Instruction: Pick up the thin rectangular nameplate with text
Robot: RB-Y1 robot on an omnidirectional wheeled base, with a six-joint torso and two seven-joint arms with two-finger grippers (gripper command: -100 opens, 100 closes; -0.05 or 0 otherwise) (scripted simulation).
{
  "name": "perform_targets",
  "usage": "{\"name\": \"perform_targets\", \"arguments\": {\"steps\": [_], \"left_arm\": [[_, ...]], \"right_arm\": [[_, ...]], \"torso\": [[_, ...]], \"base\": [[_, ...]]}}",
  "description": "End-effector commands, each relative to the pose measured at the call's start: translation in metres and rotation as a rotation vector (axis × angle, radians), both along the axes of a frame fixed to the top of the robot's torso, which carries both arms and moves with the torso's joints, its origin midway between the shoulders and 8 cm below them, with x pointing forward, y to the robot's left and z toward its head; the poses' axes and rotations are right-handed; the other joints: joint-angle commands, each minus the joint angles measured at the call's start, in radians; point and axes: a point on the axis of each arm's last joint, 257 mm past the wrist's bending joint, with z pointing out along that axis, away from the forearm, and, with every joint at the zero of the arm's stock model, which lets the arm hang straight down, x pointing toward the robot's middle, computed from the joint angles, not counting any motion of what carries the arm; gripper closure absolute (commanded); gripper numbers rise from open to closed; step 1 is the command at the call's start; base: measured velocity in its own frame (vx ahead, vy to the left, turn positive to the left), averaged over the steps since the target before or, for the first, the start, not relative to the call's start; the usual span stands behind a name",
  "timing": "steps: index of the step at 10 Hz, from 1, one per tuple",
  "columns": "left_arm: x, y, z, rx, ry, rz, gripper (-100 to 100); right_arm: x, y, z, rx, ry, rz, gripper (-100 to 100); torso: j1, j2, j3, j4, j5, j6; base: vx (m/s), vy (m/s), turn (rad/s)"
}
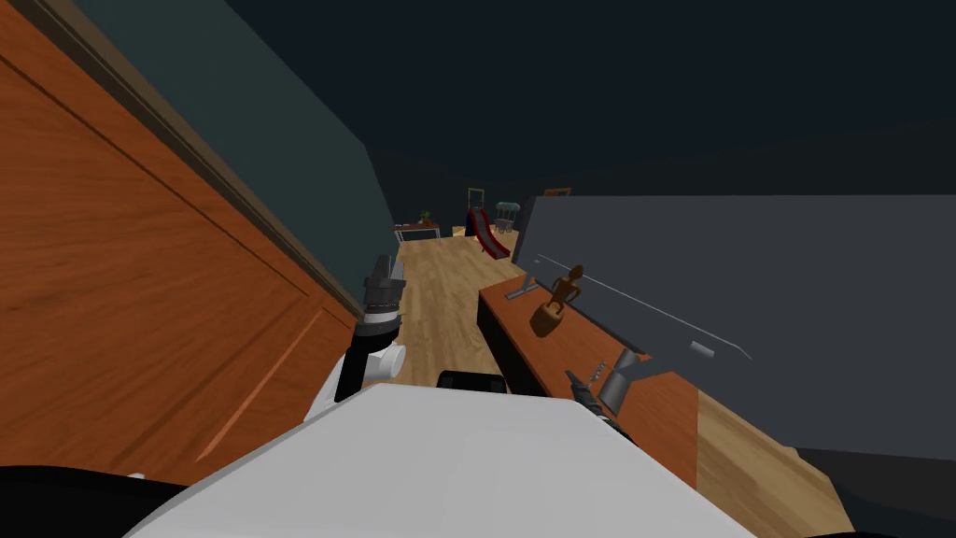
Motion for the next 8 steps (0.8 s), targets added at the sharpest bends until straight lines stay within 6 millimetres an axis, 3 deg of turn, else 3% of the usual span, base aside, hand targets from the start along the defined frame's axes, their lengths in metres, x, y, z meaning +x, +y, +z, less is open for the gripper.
{"name": "perform_targets", "arguments": {"steps": [1, 2, 3, 4, 5, 8], "left_arm": [[0.000, 0.000, 0.000, 0.000, 0.000, 0.000, 0], [0.000, 0.000, 0.000, 0.000, 0.000, 0.000, 0], [0.000, 0.000, 0.000, 0.000, 0.000, 0.000, 0], [0.000, 0.000, 0.000, 0.000, 0.000, 0.000, 0], [0.000, 0.000, 0.000, 0.000, 0.000, 0.000, 0], [0.000, 0.000, 0.000, 0.000, 0.000, 0.000, 0]], "right_arm": [[-0.024, -0.008, -0.018, -0.009, 0.079, -0.016, -100], [-0.044, -0.016, -0.031, -0.014, 0.140, -0.027, -100], [-0.045, -0.017, -0.032, -0.015, 0.143, -0.029, -100], [-0.065, -0.024, -0.043, -0.021, 0.203, -0.040, -100], [-0.065, -0.025, -0.044, -0.021, 0.204, -0.041, -100], [-0.118, -0.043, -0.070, -0.035, 0.361, -0.068, -100]], "torso": [[0.000, 0.000, 0.000, 0.000, 0.000, 0.000], [0.000, 0.000, 0.000, 0.000, 0.000, -0.001], [-0.001, 0.000, 0.000, 0.000, 0.000, 0.000], [-0.001, 0.000, 0.000, 0.000, 0.000, 0.000], [-0.001, 0.000, 0.000, 0.000, 0.000, 0.000], [-0.001, -0.002, -0.001, 0.000, 0.000, -0.001]], "base": [[-0.010, -0.030, 0.186], [-0.001, -0.047, 0.237], [-0.002, -0.040, 0.076], [0.001, -0.034, 0.164], [0.004, -0.033, 0.092], [0.027, -0.043, 0.232]]}}
